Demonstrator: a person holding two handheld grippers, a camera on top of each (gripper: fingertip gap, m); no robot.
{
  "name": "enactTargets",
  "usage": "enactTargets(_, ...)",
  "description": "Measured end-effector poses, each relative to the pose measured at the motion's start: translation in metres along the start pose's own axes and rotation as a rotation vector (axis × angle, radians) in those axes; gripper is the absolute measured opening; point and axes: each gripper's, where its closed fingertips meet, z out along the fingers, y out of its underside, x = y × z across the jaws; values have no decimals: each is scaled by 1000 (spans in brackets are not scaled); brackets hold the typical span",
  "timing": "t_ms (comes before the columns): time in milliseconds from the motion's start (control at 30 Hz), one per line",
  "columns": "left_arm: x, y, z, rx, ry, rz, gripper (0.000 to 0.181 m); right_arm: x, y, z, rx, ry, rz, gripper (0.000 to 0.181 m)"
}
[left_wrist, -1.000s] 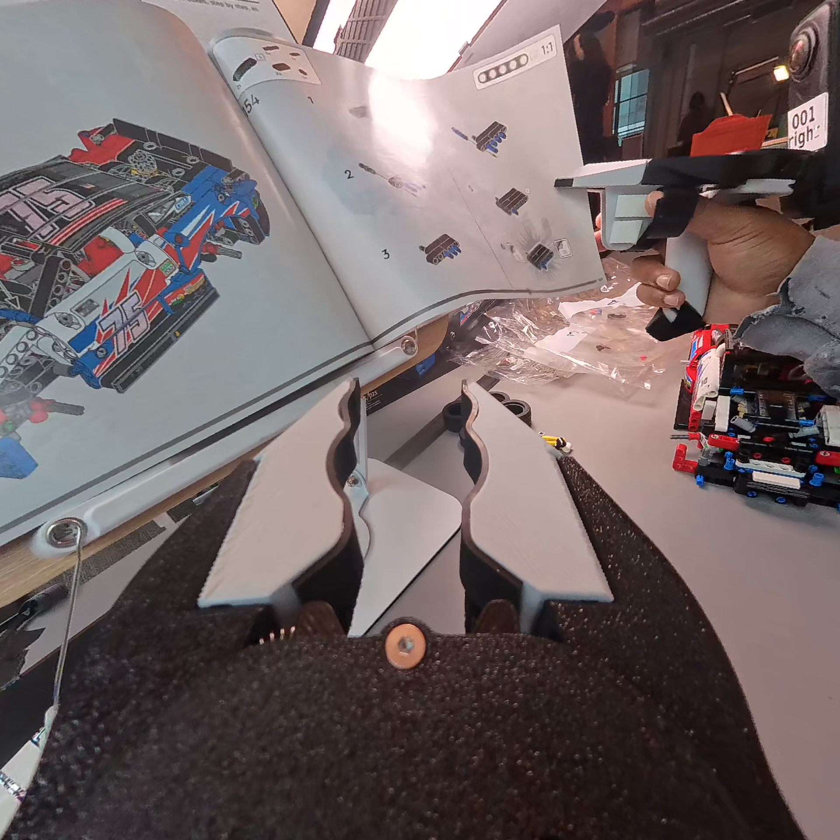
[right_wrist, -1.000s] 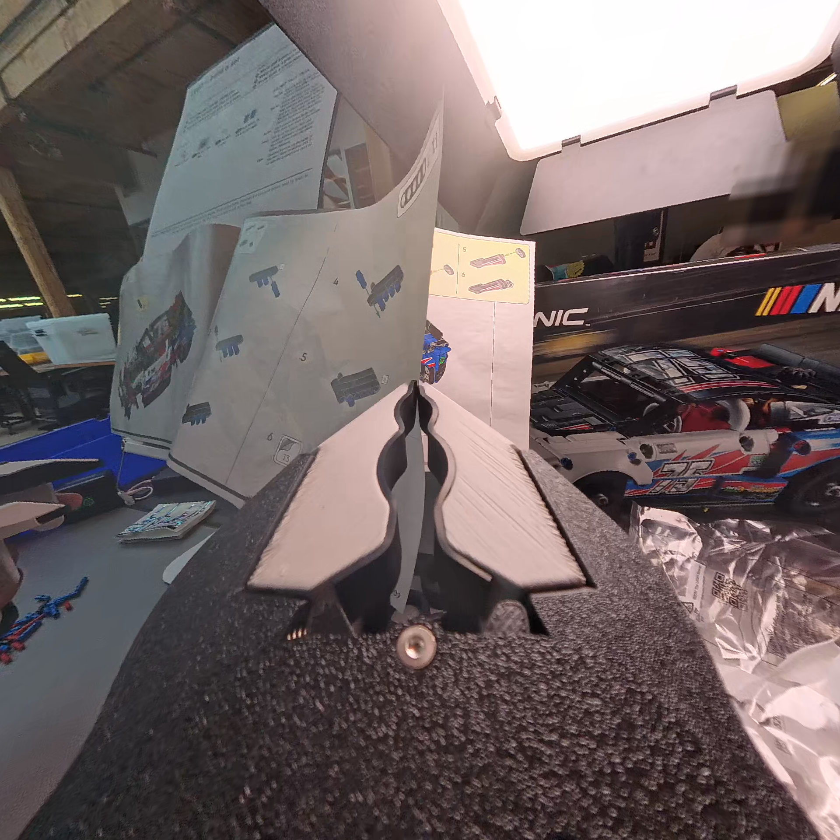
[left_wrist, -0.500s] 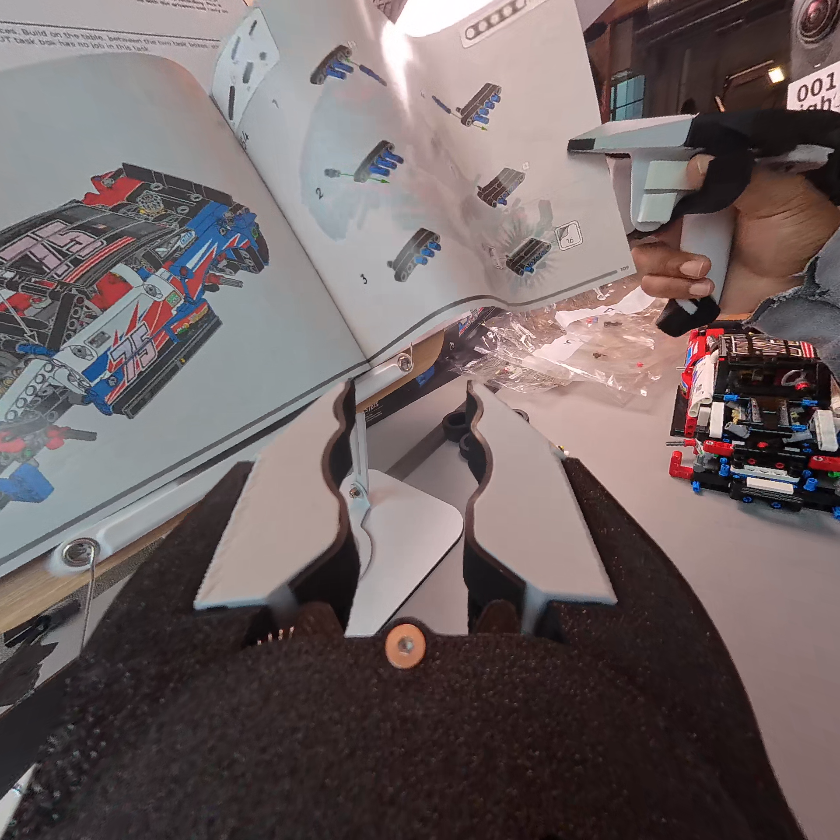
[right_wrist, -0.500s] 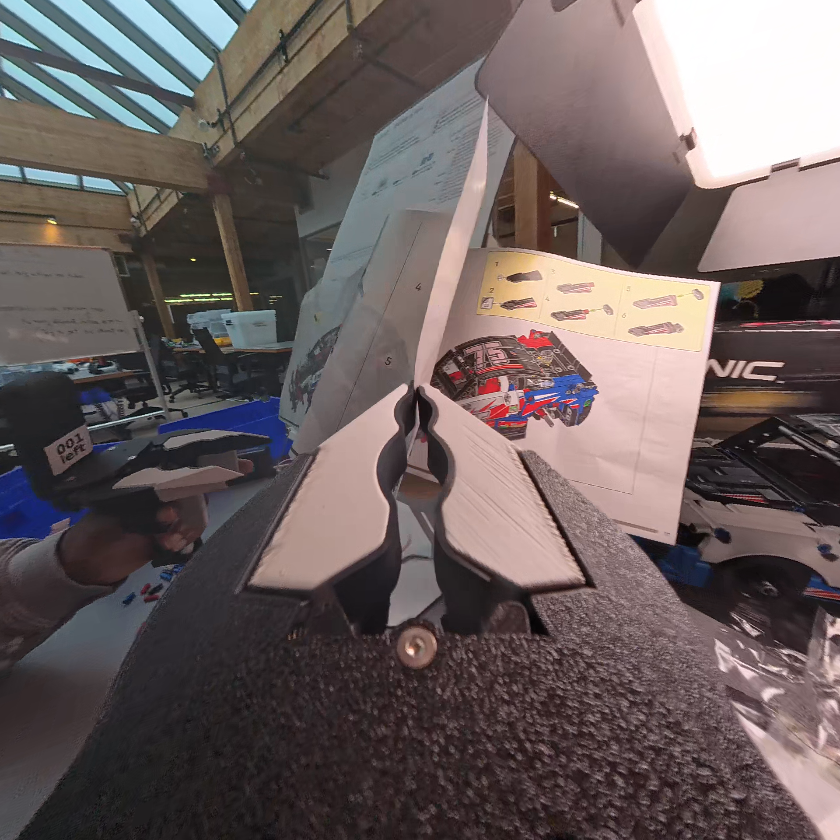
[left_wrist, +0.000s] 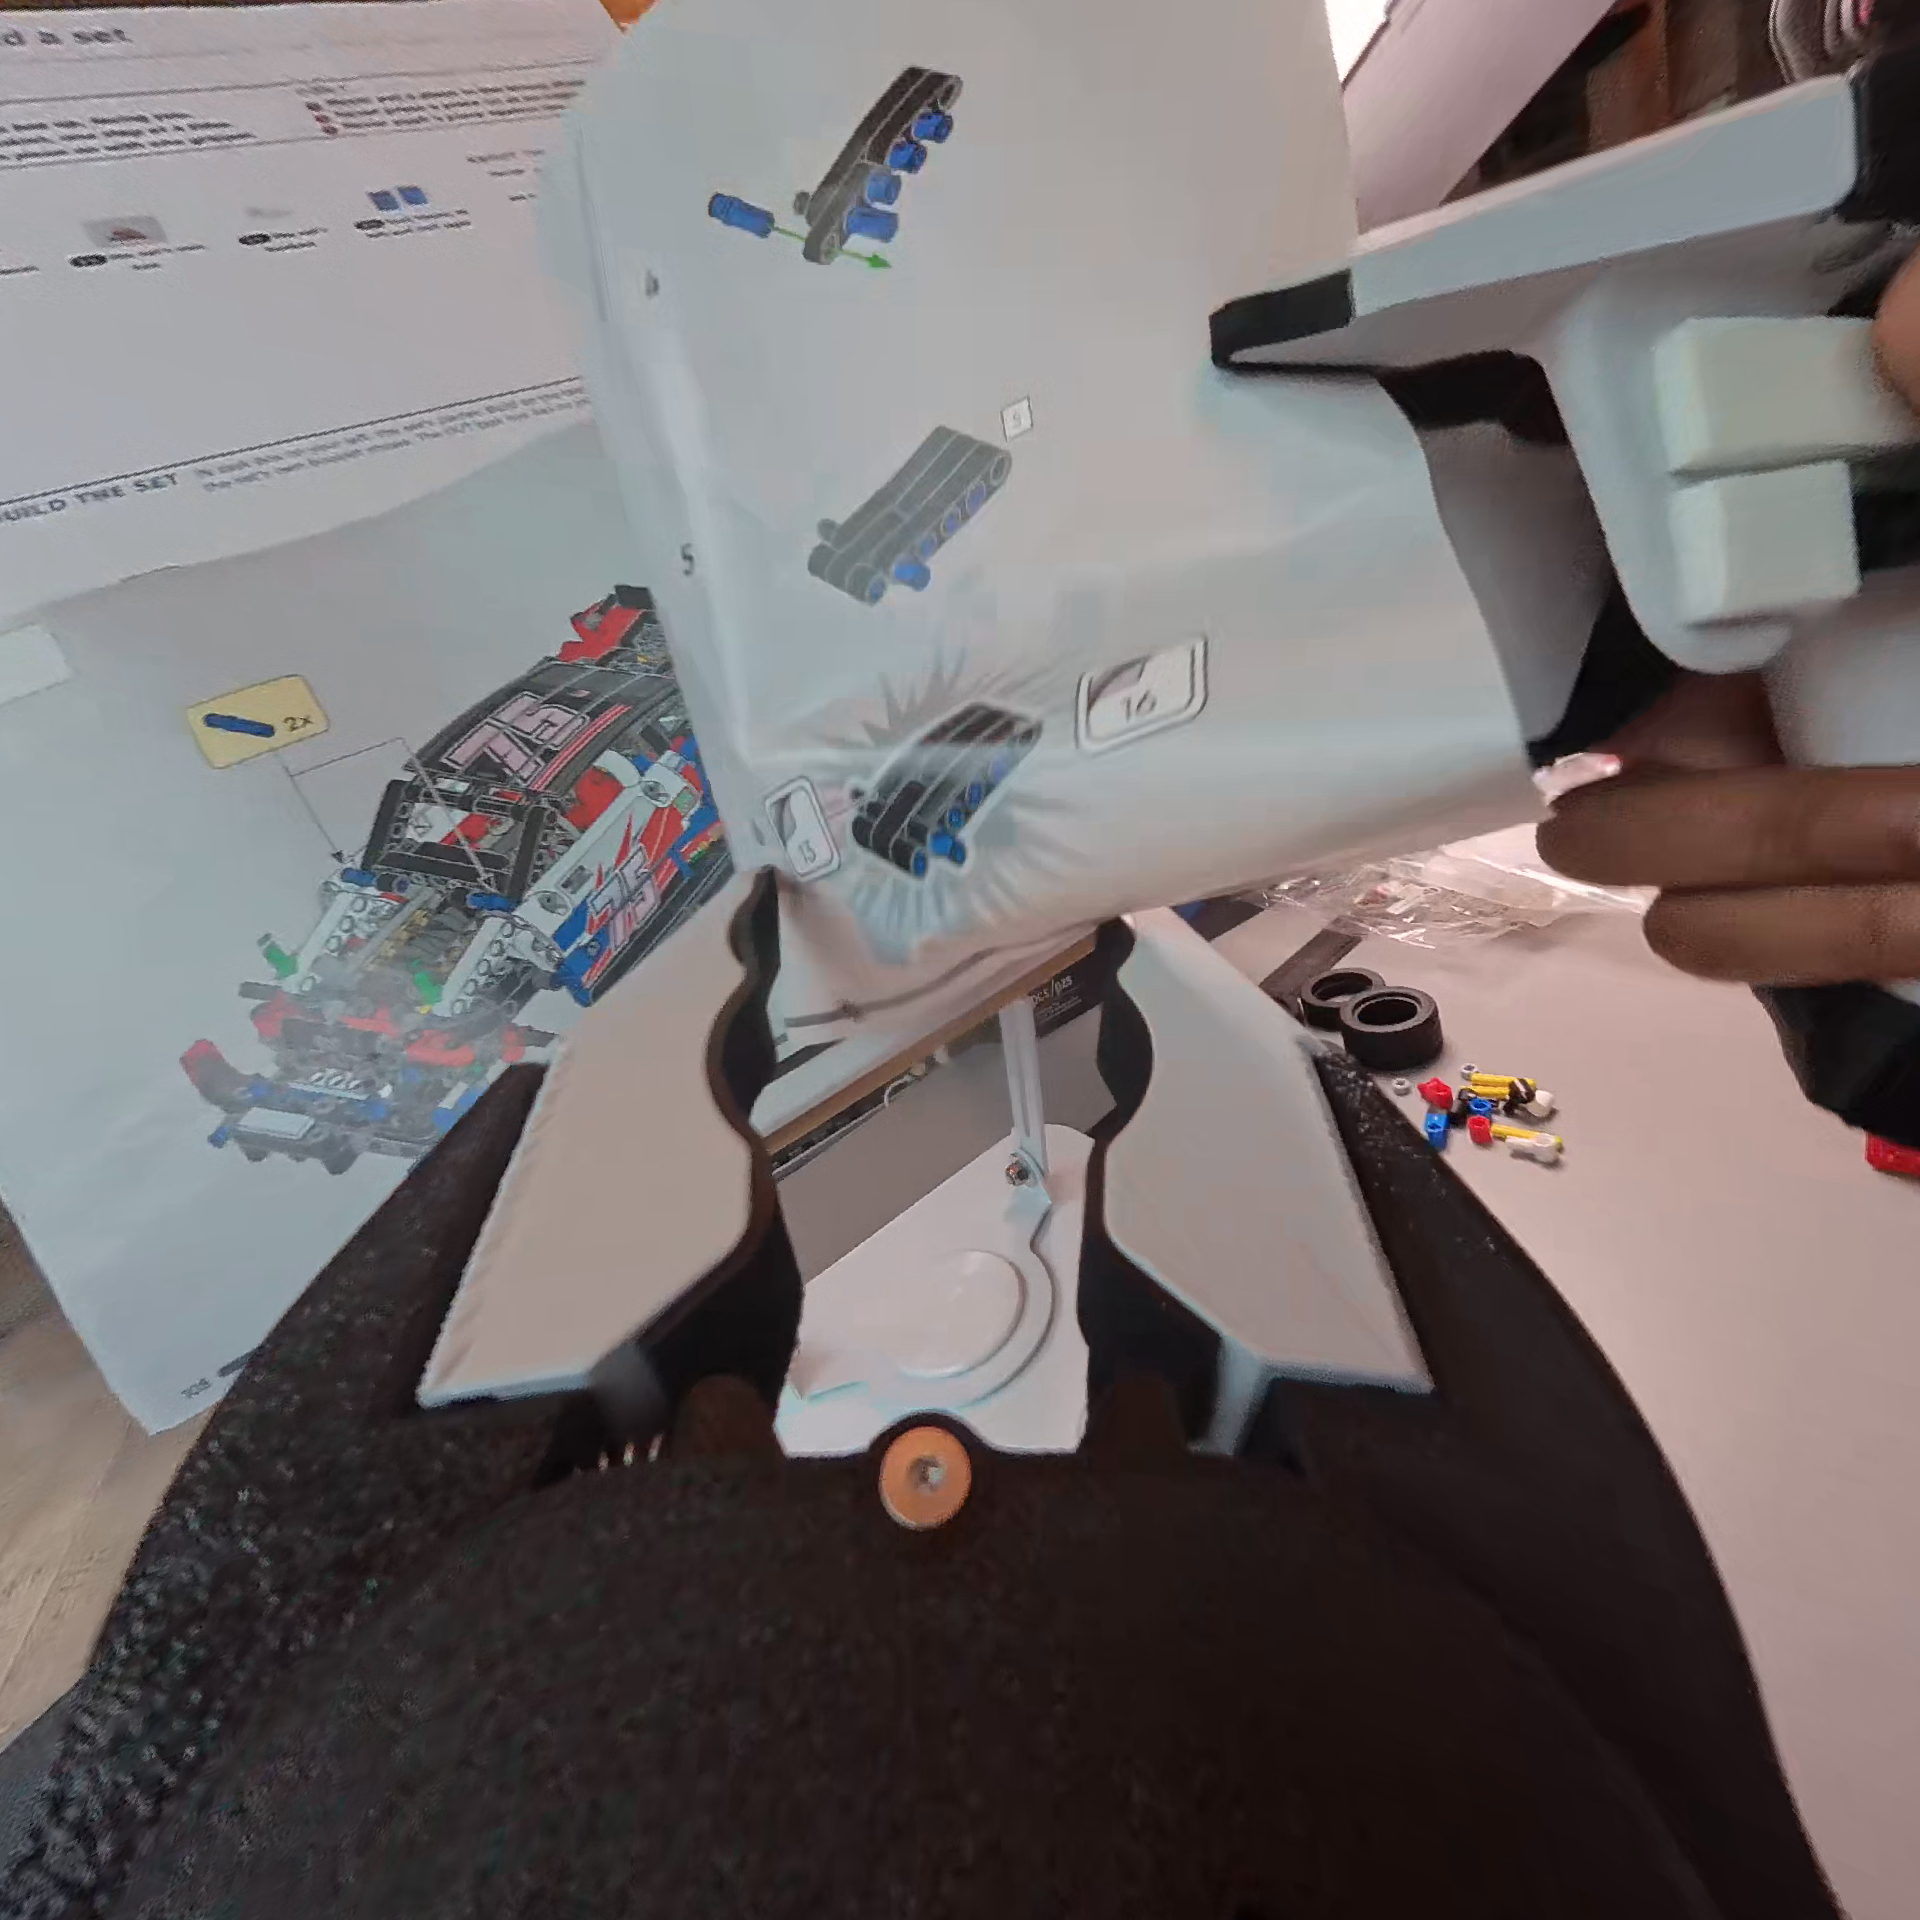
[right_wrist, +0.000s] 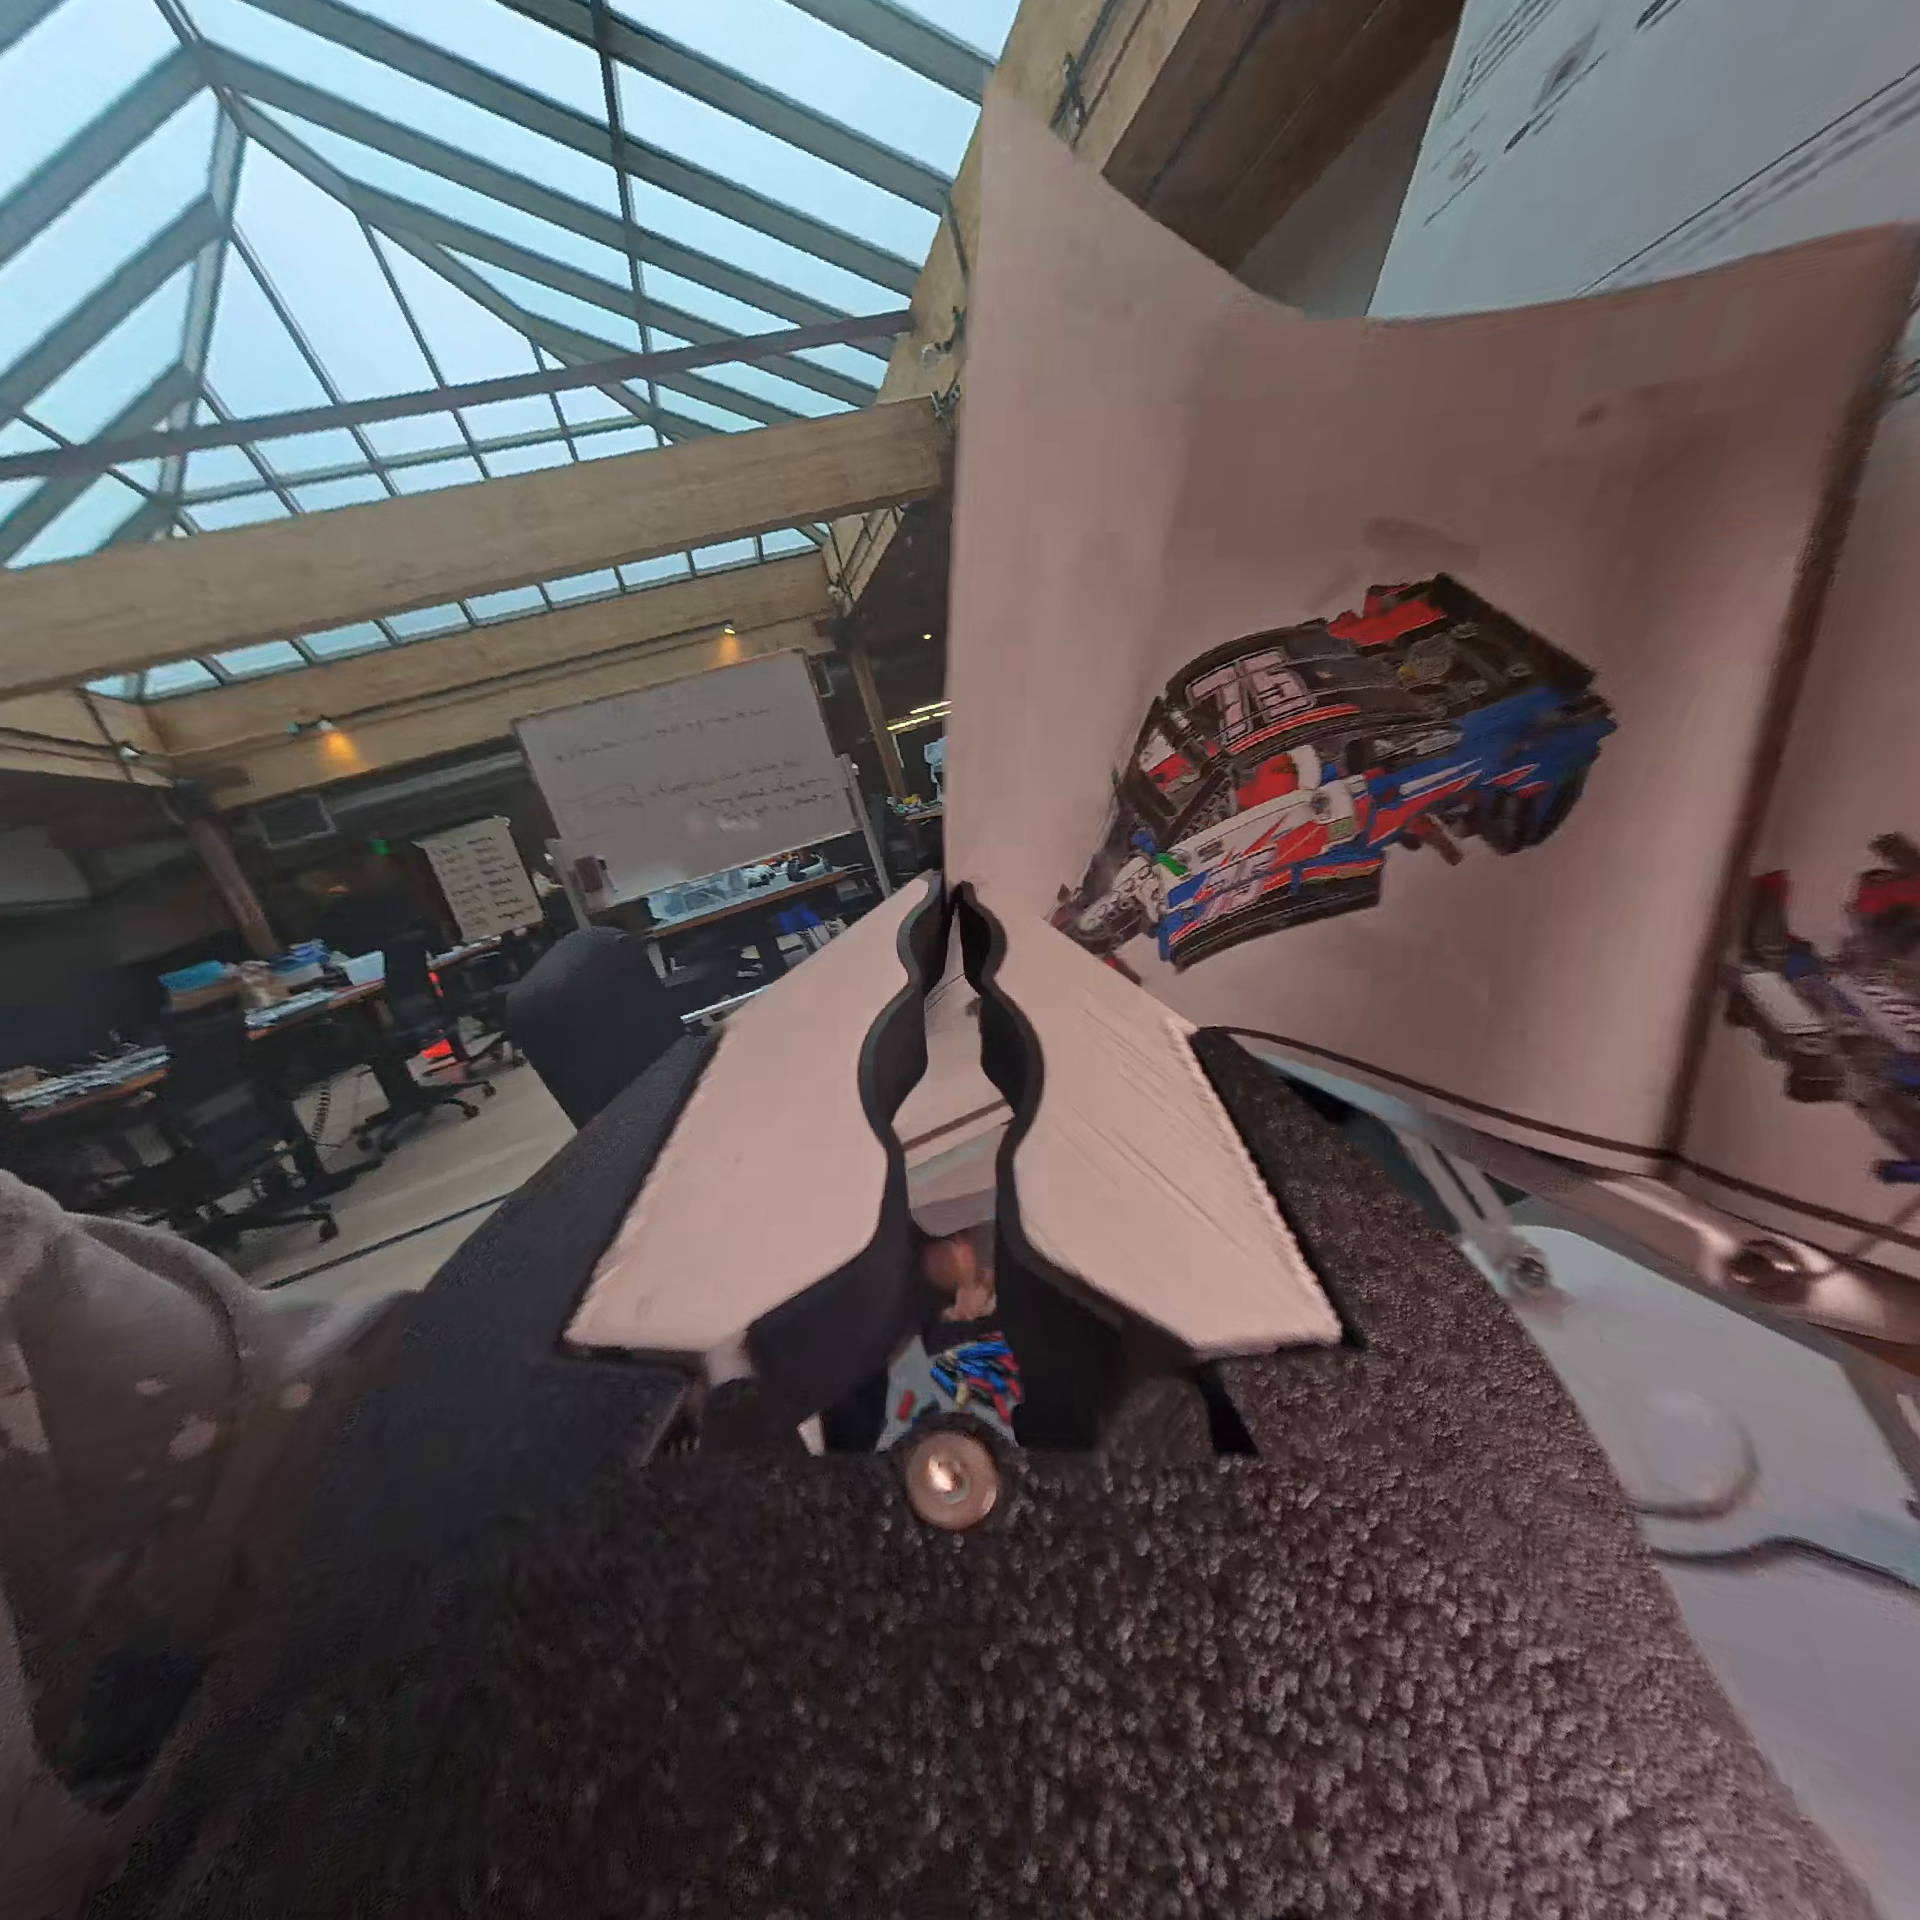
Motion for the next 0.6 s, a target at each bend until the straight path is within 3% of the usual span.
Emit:
enactTargets(100, -13, -1, -5, 28, 0, -68, 29, -22, 22, 25, -16, -41, 41, 14)
enactTargets(200, -34, -6, -11, 69, -25, -167, 16, -45, 38, 38, -113, -76, -34, 34)
enactTargets(333, -53, -3, -14, 59, -28, -242, 11, -63, 23, 27, -171, -67, -190, 34)
enactTargets(400, -59, 2, -13, 53, -27, -298, 11, -63, 12, 8, -219, -19, -272, 32)
enactTargets(467, -62, 8, -12, 44, -13, -359, 11, -48, 1, -23, -292, 137, -386, 28)
enactTargets(600, -68, 17, -9, 22, 8, -443, 11, 1, -3, -139, -503, 621, -553, 21)
